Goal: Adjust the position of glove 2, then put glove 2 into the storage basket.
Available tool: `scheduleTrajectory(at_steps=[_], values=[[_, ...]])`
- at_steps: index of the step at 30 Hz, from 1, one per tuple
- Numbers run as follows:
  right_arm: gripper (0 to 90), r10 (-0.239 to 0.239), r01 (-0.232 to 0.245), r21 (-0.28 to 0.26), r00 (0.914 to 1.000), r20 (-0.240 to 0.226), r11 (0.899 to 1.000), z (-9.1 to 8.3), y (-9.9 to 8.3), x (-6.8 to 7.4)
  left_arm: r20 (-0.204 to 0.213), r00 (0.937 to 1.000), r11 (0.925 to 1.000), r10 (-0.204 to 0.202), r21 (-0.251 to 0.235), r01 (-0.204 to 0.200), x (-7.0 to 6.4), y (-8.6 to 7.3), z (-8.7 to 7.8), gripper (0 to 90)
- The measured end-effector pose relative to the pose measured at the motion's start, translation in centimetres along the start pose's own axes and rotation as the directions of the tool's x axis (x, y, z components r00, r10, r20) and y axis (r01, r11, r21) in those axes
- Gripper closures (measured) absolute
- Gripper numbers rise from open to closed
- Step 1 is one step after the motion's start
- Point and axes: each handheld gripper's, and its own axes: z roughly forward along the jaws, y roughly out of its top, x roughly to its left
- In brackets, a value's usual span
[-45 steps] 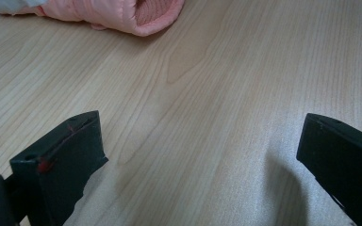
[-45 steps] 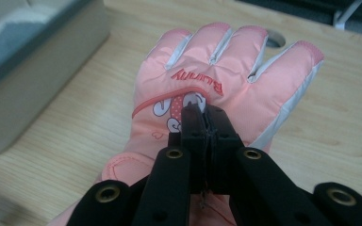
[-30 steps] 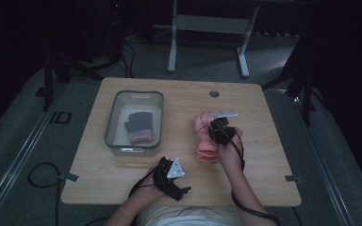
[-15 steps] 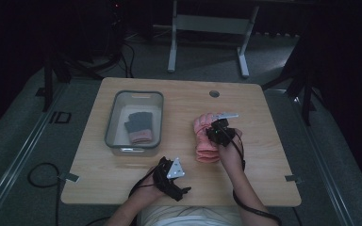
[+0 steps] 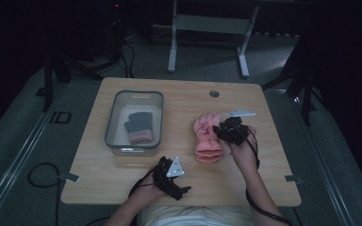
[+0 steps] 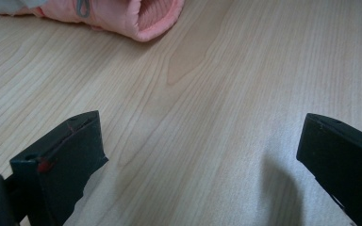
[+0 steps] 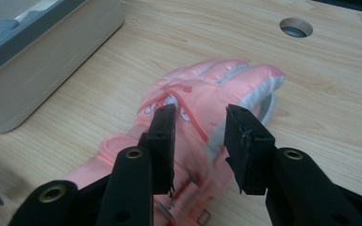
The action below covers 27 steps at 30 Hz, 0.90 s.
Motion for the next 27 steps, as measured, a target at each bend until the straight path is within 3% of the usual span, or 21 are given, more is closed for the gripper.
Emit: scheduleTrajectory(at_steps=[4,5,11,17,22,27], values=[[62.3,-0.013,0.012,-0.007,0.9999,-0.011,1.0,-0.6,-0.4,-0.5,-0.001,1.0,0.9999,0.0,0.012,0.0,0.1,0.4,-0.1,1.0],[61.5,-0.032,0.031,-0.03,0.999,-0.032,0.999,-1.2,-0.6,-0.9,-0.002,1.0,1.0,0.002,0.003,-0.002,0.1,0.5,-0.1,1.0],[61.8,-0.066,0.064,-0.07,0.9976,-0.021,0.996,-2.7,-1.0,-2.5,-0.005,0.9994,0.9985,0.033,-0.044,-0.033,0.4,1.3,-0.5,1.2],[61.9,-0.069,0.065,-0.081,0.9965,-0.047,0.995,-3.5,-1.7,-3.4,0.013,0.9999,0.999,-0.005,-0.045,0.006,0.9,2.8,-1.0,3.1],[61.8,-0.078,0.073,-0.082,0.9952,-0.059,0.994,-3.4,-2.0,-3.7,0.008,0.9991,0.9955,-0.041,-0.086,0.041,1.8,4.9,-1.5,3.2],[62.1,-0.088,0.082,-0.095,0.9943,-0.059,0.992,-3.5,-2.1,-3.8,0.025,0.999,0.9898,-0.039,-0.136,0.042,2.5,7.3,-1.8,3.3]])
